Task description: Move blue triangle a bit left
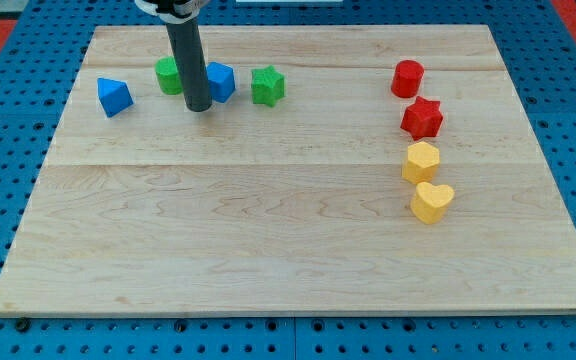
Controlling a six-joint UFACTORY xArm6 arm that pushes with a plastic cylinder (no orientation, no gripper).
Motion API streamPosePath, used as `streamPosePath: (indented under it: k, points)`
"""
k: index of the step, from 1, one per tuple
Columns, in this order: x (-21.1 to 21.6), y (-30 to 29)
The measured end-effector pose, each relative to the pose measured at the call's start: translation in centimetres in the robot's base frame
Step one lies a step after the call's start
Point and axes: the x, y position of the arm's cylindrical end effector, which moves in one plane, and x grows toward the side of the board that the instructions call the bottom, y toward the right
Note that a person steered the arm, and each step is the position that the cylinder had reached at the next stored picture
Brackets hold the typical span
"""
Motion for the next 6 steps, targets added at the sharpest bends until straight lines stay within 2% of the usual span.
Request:
streamPosePath:
  k: [3,4,5,6]
  points:
    - [-0.1,3.5]
    - [2.9,2.8]
    - [7.7,-4.6]
    - [7.7,-11.7]
